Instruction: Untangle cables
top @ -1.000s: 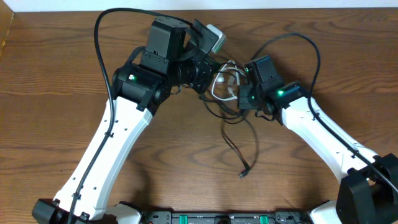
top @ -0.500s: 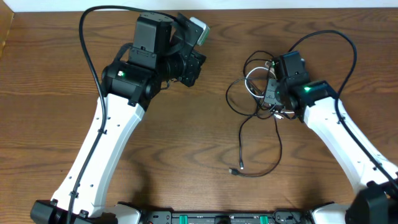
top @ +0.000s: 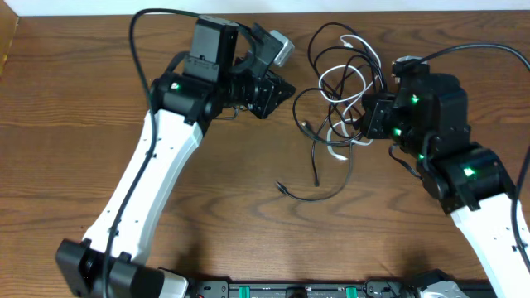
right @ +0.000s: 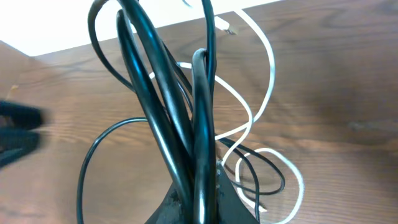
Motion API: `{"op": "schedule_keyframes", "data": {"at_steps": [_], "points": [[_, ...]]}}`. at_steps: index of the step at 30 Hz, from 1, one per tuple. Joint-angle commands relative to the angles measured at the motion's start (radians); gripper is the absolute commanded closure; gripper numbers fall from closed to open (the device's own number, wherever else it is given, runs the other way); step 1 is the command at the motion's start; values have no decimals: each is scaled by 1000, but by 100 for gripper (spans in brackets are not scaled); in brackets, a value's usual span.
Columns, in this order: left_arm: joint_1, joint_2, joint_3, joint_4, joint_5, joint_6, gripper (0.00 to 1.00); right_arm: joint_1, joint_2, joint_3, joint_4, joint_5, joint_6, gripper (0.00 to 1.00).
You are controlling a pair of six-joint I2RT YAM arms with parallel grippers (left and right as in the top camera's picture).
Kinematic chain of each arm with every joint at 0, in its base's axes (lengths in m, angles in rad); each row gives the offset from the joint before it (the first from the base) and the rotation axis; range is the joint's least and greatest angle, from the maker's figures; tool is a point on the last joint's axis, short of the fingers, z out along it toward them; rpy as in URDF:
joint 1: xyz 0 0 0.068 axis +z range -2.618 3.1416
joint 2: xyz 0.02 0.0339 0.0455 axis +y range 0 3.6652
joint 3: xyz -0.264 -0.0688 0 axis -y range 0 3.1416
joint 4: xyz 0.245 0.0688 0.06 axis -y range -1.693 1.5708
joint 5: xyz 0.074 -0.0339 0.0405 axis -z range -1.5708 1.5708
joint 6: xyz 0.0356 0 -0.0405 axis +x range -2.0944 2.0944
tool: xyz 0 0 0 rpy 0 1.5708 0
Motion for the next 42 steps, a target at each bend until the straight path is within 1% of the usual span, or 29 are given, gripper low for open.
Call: {"op": "schedule_keyframes", "data": {"at_steps": [1,4,11,16,22,26,31,36,37,42], "points": [[-5,53,6,5,103,18,72,0,-38,11,4,-71,-29,99],[-9,65,6,17,160,22,72,1,-44,11,3,-100,-28,99],[-21,65,6,39,168,26,72,37,-41,11,8,-124,-17,99],[-30,65,6,51,208,37,72,63,-41,11,9,-124,0,99],[-37,65,6,63,205,37,72,109,-42,11,29,-128,10,99],[-37,65,6,62,176,37,72,129,-50,11,39,-135,16,99],[-37,65,6,69,167,44,72,130,-85,11,47,-154,16,99],[-37,65,6,81,120,43,72,130,-126,11,48,-166,17,99],[-37,65,6,84,121,42,70,130,-137,11,48,-169,16,99],[-45,65,6,96,124,40,51,130,-158,11,49,-175,18,99]]}}
